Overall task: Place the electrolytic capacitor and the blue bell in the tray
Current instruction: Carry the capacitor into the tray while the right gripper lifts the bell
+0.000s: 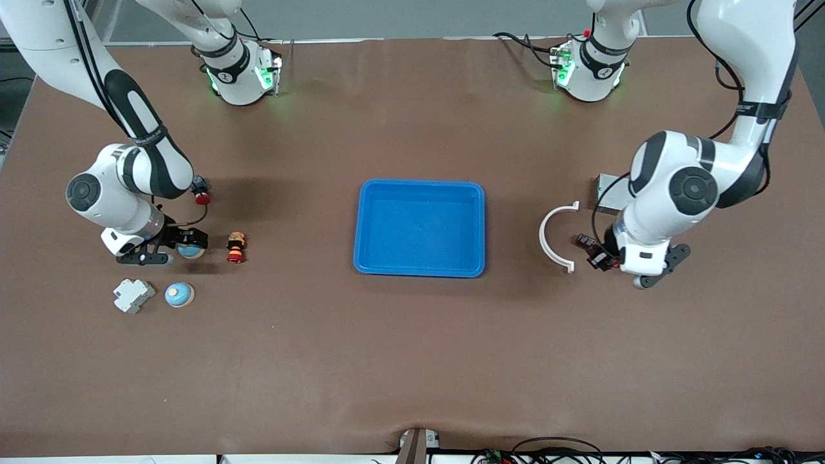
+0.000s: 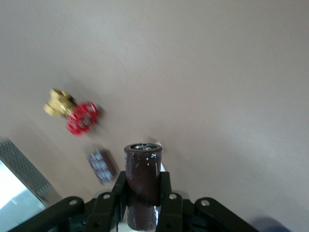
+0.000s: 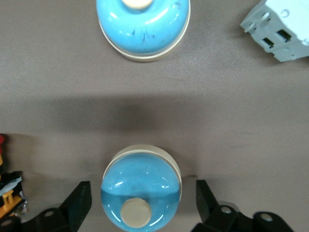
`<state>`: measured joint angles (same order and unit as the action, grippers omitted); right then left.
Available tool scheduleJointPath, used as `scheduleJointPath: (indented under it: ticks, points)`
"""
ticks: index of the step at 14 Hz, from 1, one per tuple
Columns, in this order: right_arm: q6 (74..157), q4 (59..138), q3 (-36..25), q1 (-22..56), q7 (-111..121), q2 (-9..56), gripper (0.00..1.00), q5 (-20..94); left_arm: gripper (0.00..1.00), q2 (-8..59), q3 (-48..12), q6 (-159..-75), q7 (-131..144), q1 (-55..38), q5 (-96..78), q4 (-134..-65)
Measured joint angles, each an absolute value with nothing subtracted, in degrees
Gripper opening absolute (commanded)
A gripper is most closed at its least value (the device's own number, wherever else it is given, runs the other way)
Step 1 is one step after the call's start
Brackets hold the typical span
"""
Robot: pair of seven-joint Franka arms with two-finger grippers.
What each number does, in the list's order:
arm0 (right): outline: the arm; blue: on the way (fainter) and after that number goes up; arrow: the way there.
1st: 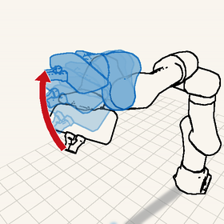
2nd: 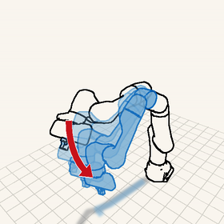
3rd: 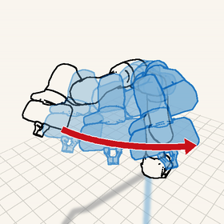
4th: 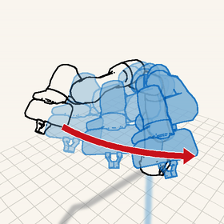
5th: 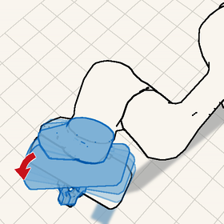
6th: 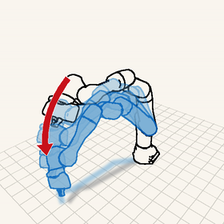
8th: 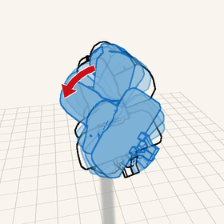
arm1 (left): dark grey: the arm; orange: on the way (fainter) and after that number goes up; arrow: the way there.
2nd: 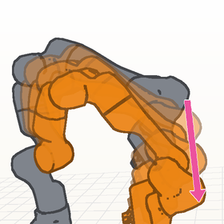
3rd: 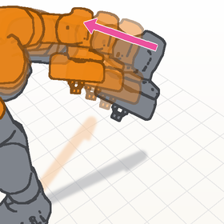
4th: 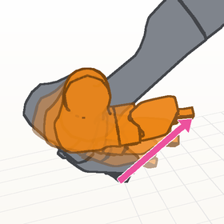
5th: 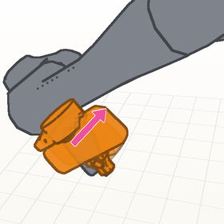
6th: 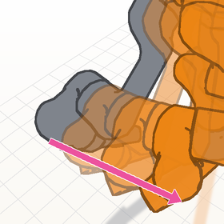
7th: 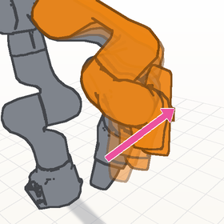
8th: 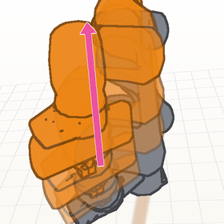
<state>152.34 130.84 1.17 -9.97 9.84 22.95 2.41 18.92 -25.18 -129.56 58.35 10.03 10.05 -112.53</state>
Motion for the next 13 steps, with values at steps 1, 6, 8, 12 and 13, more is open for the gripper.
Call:
scheduleJointPath:
  ticks: [1,6,8,12,13]
  points:
    - [152.3,131.0,1.2,-10.0,9.8,23.0,0.43,2.4,0.0,18.9,-26.4,-129.5,61.1,9.6,10.0,-112.6]
    - [152.2,131.1,1.3,-9.6,9.8,22.7,0.0,2.4,0.0,20.2,-27.7,-129.5,79.5,-1.7,10.1,-112.8]
    - [151.1,130.8,1.4,-8.6,9.2,22.2,0.0,2.4,0.0,21.5,-27.7,-129.5,86.1,-6.8,10.3,-112.7]
    - [137.6,126.6,1.6,-5.0,2.8,16.6,0.0,2.4,0.0,25.2,-27.6,-129.8,96.9,-13.7,12.7,-112.1]
    - [134.4,125.6,1.7,-4.1,1.0,14.8,0.0,2.5,0.0,26.3,-27.6,-129.8,98.8,-14.6,13.2,-111.7]
